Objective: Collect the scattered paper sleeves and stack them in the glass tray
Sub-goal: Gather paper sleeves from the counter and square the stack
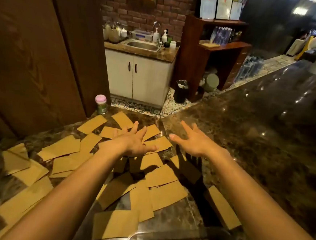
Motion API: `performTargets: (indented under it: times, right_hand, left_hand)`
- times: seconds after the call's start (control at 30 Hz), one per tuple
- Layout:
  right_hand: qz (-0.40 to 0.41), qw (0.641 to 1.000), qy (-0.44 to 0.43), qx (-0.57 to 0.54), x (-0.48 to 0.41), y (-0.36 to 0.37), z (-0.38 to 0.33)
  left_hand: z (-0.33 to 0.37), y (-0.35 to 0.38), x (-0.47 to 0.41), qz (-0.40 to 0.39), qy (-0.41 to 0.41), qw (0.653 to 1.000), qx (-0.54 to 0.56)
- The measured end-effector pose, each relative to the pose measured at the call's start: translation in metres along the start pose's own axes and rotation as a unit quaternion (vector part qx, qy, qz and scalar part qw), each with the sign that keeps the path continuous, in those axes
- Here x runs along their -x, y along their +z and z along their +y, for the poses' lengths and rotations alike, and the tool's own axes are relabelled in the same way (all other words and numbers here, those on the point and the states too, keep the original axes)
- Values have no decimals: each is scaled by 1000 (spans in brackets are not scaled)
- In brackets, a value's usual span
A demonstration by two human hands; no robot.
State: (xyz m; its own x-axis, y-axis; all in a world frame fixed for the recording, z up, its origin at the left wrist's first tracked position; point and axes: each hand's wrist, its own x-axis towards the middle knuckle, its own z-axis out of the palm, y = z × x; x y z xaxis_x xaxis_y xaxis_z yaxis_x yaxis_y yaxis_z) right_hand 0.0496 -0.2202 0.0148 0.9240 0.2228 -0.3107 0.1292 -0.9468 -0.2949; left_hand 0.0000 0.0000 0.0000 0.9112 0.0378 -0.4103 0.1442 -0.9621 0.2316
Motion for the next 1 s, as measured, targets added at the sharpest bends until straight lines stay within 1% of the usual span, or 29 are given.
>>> performTargets:
  times: [0.1,0.2,0.27,0.37,0.47,0.6,0.7,0.77,0.8,0.87,0.93,1.0]
  right_hand:
    - [-38,999,1,3,-9,22,7]
    - [-74,997,15,0,-4,43,15]
    - [-85,996,36,5,-3,54,23]
    - [-78,994,78,17,-2,69,33]
    - [-42,994,97,22,-2,75,37]
    - [-27,991,131,-14,-2,74,44]
    - [-13,988,131,-84,-7,72,54]
    - [-9,982,120,-147,-9,67,59]
    - [-14,979,106,-175,-11,64,61]
    - [-44,975,54,-211,-12,55,58]
    - [-112,974,-22,-195,-13,49,42]
    - [-177,974,-91,-105,-8,49,19]
  left_hand:
    - [-9,26,-9,-18,10,1000,-12]
    - [-13,51,-17,-11,35,998,-52]
    - [-12,61,-21,9,61,996,-69]
    - [-8,70,-24,47,71,994,-72]
    - [-3,72,-27,89,70,991,-72]
    - [-3,73,-32,86,47,994,-55]
    - [-2,71,-33,74,33,996,-25]
    - [-3,68,-33,65,18,998,8]
    - [-4,66,-32,56,10,998,42]
    - [-6,62,-30,44,7,994,98]
    - [-8,57,-28,40,10,992,118]
    - [-10,51,-28,32,14,991,133]
